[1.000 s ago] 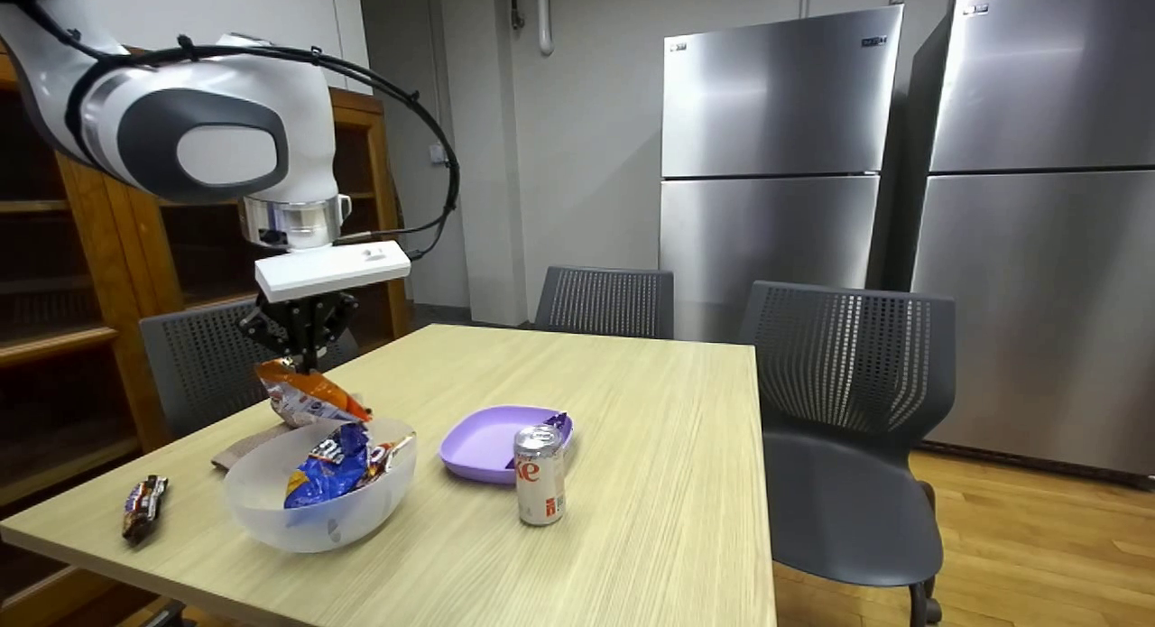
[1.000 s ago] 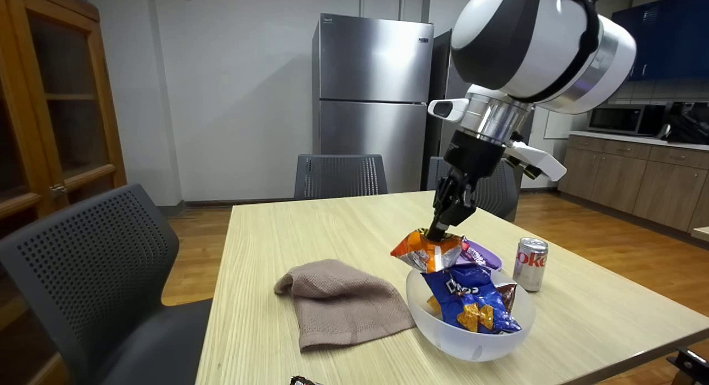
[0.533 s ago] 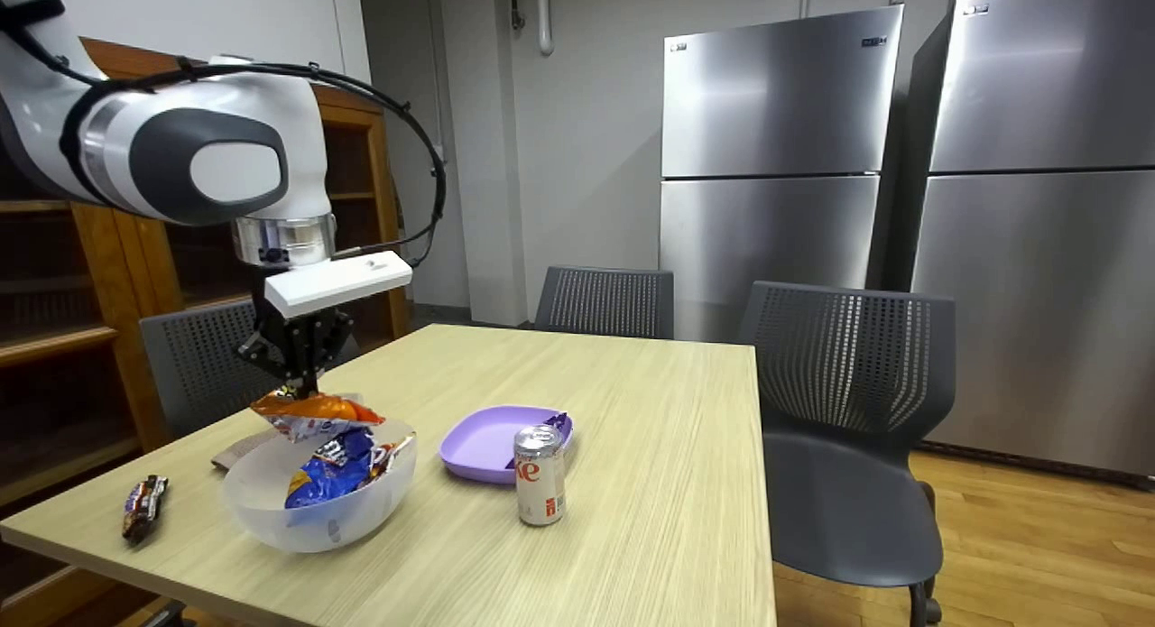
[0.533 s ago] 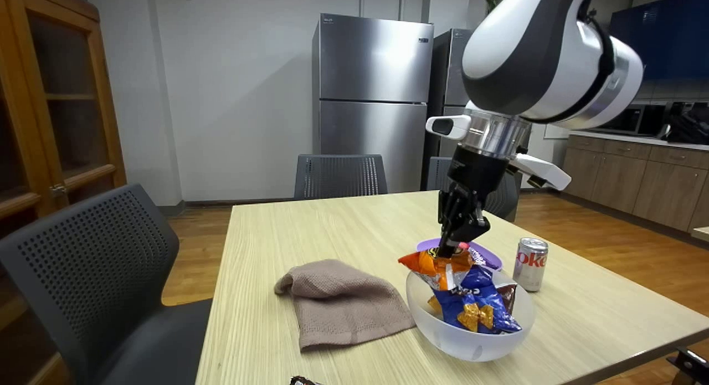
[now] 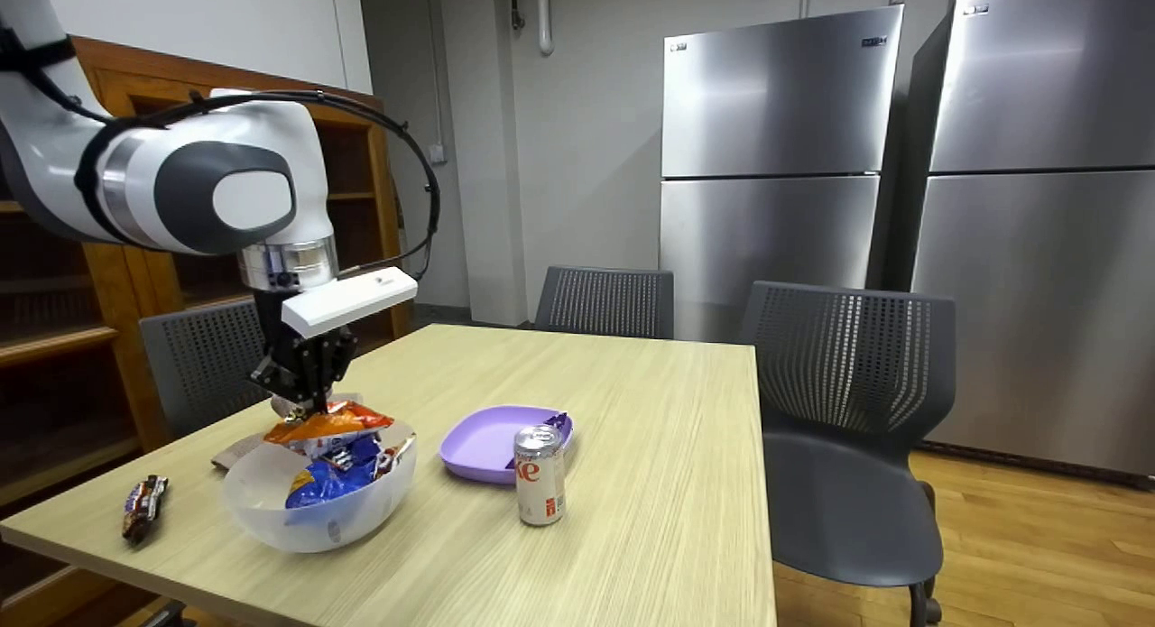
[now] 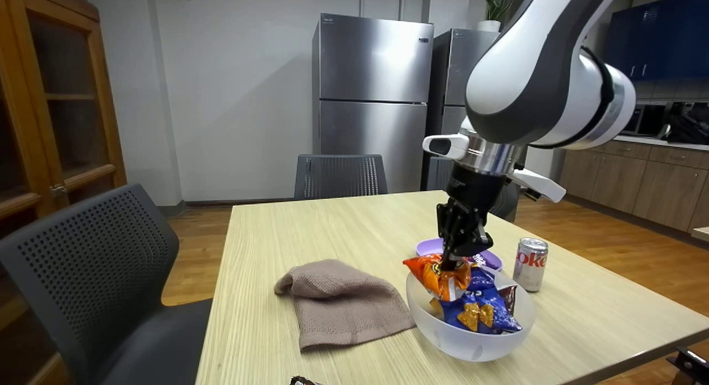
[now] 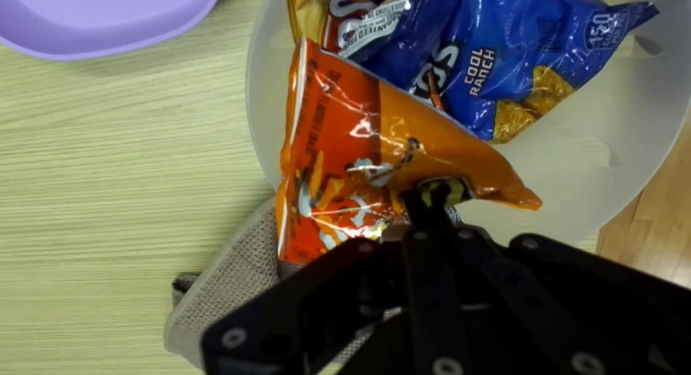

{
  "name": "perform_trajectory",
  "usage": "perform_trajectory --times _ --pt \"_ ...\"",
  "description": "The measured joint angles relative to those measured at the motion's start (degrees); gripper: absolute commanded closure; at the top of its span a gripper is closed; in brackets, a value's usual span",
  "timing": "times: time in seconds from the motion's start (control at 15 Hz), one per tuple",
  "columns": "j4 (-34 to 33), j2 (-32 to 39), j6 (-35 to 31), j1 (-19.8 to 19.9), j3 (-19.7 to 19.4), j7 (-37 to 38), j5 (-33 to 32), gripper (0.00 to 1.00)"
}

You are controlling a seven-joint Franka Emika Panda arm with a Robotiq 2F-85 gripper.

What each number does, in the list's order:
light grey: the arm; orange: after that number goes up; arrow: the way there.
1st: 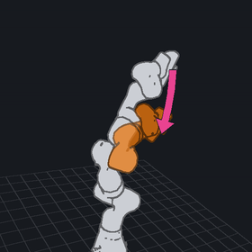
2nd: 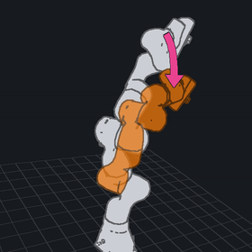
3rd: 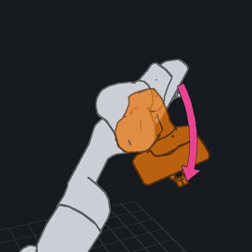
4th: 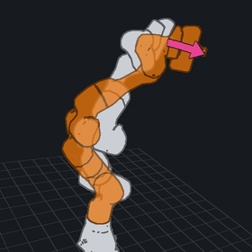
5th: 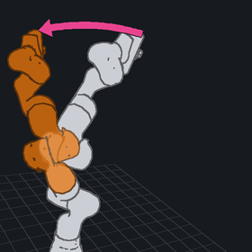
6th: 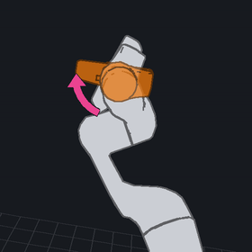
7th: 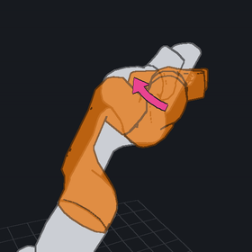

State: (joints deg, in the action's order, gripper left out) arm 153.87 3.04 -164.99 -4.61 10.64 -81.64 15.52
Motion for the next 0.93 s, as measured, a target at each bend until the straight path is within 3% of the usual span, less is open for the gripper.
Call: perform_trajectory --times 0.4,0.67,0.93 --pt "-0.61 -0.16 -0.03 0.01 -0.01 0.12 1.43 0.28" --pt "-1.34 -2.03 0.97 0.04 -0.08 0.09 6.05 0.00" --pt "-2.13 -6.00 3.38 -0.13 -1.07 0.10 10.03 0.00"
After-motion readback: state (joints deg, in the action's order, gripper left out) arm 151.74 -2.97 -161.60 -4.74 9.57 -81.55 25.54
